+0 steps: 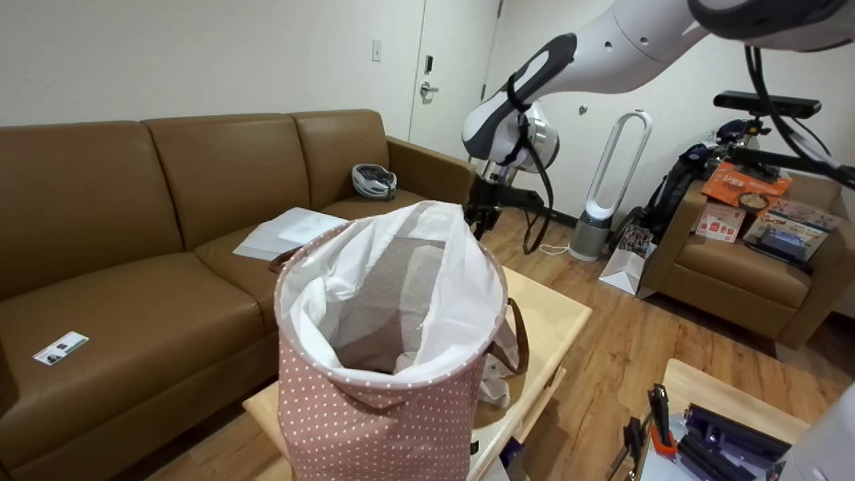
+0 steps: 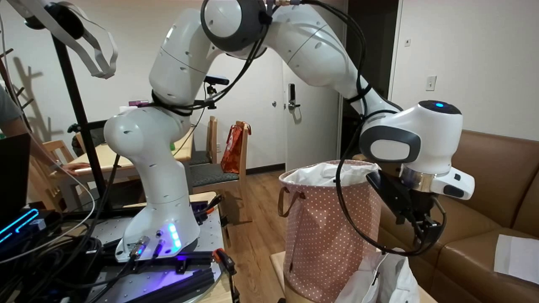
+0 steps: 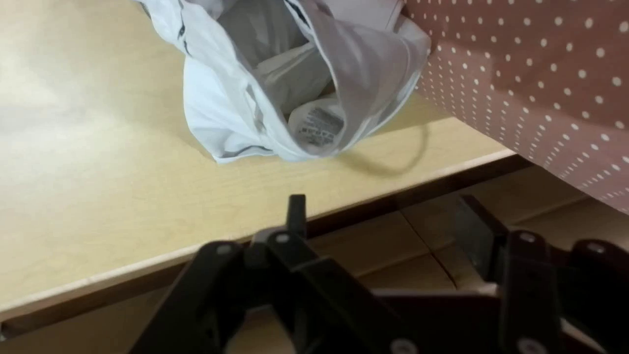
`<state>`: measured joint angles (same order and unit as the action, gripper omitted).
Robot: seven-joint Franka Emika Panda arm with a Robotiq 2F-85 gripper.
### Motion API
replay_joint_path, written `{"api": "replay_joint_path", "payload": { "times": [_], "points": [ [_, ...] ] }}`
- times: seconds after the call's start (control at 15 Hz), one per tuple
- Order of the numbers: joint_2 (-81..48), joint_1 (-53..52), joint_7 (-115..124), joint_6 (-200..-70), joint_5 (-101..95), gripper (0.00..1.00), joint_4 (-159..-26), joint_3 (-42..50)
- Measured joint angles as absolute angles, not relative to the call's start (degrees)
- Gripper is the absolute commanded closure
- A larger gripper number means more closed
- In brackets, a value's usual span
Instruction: Remove the white piece of clothing from the washing basket.
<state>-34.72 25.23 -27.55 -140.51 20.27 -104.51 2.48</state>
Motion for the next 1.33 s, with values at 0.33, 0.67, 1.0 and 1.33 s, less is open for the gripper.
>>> {"api": "replay_joint_path", "payload": {
  "times": [0.33,0.67,1.0,1.33],
  "points": [
    [-30.5,27.4,-31.9,-136.7,20.8,0.00,-103.0,0.1],
    [-26.1,27.3,-33.8,-128.8,21.0,0.00,-99.6,-0.2],
    [-21.6,25.6,-35.7,-120.1,23.0,0.00,-95.7,-0.5],
    [-18.0,22.0,-36.6,-112.0,24.0,0.00,-92.4,-0.4]
  ]
}}
